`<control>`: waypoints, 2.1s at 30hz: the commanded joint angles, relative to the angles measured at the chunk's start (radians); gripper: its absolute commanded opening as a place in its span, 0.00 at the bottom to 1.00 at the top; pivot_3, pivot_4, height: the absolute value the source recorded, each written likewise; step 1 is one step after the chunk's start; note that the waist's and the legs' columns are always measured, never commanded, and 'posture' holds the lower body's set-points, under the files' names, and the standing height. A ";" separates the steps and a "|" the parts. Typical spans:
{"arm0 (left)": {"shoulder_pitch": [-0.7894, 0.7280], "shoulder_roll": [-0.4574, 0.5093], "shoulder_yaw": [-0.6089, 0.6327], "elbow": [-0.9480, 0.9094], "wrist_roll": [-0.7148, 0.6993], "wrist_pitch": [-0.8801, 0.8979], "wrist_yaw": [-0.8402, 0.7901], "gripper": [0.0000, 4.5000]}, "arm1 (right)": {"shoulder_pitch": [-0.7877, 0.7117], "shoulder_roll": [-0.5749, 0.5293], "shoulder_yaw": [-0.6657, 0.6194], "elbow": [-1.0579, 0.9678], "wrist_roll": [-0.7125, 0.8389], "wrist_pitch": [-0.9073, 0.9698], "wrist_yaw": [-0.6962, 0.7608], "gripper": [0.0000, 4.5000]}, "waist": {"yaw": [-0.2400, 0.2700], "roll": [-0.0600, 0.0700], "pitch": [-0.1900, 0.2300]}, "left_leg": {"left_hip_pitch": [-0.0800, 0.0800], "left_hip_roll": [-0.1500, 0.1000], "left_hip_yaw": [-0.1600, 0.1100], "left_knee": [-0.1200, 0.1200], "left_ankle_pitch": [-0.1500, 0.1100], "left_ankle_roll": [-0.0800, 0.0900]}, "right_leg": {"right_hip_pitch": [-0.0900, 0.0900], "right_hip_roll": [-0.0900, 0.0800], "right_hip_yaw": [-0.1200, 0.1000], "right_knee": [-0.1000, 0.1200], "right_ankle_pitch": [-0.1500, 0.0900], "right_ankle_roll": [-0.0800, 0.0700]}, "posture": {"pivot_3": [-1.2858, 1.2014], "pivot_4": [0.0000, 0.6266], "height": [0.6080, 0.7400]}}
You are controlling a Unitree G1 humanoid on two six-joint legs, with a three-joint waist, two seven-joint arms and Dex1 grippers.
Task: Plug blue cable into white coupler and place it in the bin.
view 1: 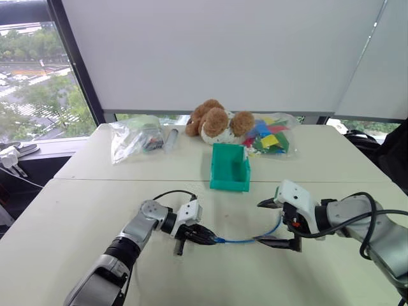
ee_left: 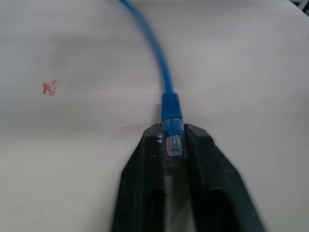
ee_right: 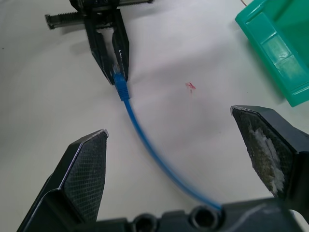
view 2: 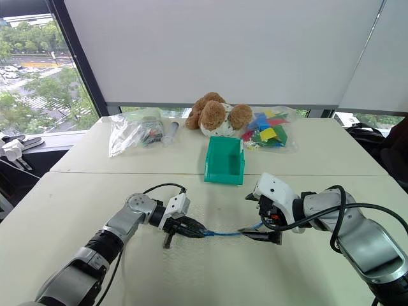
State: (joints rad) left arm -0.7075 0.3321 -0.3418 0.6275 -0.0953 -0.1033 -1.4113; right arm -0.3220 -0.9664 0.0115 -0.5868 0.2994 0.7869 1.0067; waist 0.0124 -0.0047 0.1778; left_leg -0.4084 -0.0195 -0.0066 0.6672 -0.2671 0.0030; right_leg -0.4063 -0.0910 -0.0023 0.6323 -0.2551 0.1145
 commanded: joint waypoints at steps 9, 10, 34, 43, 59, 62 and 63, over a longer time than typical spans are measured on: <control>-0.067 0.007 0.155 -0.154 -0.097 0.054 0.112 0.01 | 0.040 0.147 -0.244 -0.086 0.256 0.205 -0.142 1.00 | 0.002 0.000 0.000 | -0.001 0.000 -0.001 0.000 0.000 0.000 | 0.000 0.000 0.000 0.000 0.000 0.000 | 0.52 0.24 1.00; -0.076 0.003 0.170 -0.168 -0.103 0.059 0.135 0.01 | 0.043 0.182 -0.277 -0.095 0.294 0.245 -0.177 1.00 | 0.002 0.000 0.000 | -0.001 0.000 -0.001 0.000 0.000 0.000 | 0.000 -0.001 0.000 0.000 0.000 0.000 | 0.52 0.24 1.00; -0.124 -0.047 0.224 -0.282 -0.169 0.090 0.259 0.01 | -0.250 0.968 -0.557 0.116 0.768 0.609 -0.990 1.00 | -0.005 0.001 -0.001 | -0.001 -0.001 -0.001 -0.001 0.000 0.000 | -0.002 0.000 0.000 0.003 0.000 0.000 | 0.52 0.24 1.00; -0.128 -0.047 0.220 -0.286 -0.166 0.086 0.255 0.00 | -0.240 0.951 -0.504 0.156 0.856 0.545 -1.059 0.94 | -0.023 0.001 -0.001 | -0.001 0.000 -0.001 -0.001 0.000 0.000 | -0.002 0.001 0.000 0.003 0.000 0.000 | 0.52 0.24 1.00; -0.114 -0.030 0.212 -0.300 -0.166 0.110 0.251 0.00 | -0.212 0.867 -0.409 0.164 0.986 0.432 -1.120 0.03 | -0.026 0.001 -0.001 | -0.001 0.000 -0.001 -0.002 0.000 0.000 | -0.002 0.002 0.000 0.003 0.000 0.000 | 0.52 0.24 1.00; -0.098 -0.003 0.216 -0.330 -0.192 0.169 0.224 0.30 | -0.214 0.841 -0.393 0.168 1.013 0.411 -1.125 0.00 | -0.028 0.001 -0.001 | -0.001 0.001 -0.001 -0.002 0.000 0.000 | -0.002 0.002 0.000 0.003 0.000 0.000 | 0.52 0.24 1.00; -0.093 0.006 0.217 -0.338 -0.195 0.180 0.221 0.40 | -0.216 0.831 -0.387 0.171 1.021 0.403 -1.127 0.00 | -0.030 0.001 -0.001 | -0.001 0.001 -0.001 -0.002 0.000 0.000 | -0.002 0.002 0.000 0.003 0.000 0.000 | 0.52 0.24 1.00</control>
State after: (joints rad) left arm -0.8076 0.3233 -0.1348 0.3294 -0.2682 0.0554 -1.1791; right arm -0.5190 -0.1207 -0.3821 -0.3954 1.2786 1.2176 -0.1216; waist -0.0171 -0.0038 0.1773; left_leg -0.4090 -0.0187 -0.0075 0.6651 -0.2670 0.0030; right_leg -0.4088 -0.0887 -0.0019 0.6348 -0.2550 0.1147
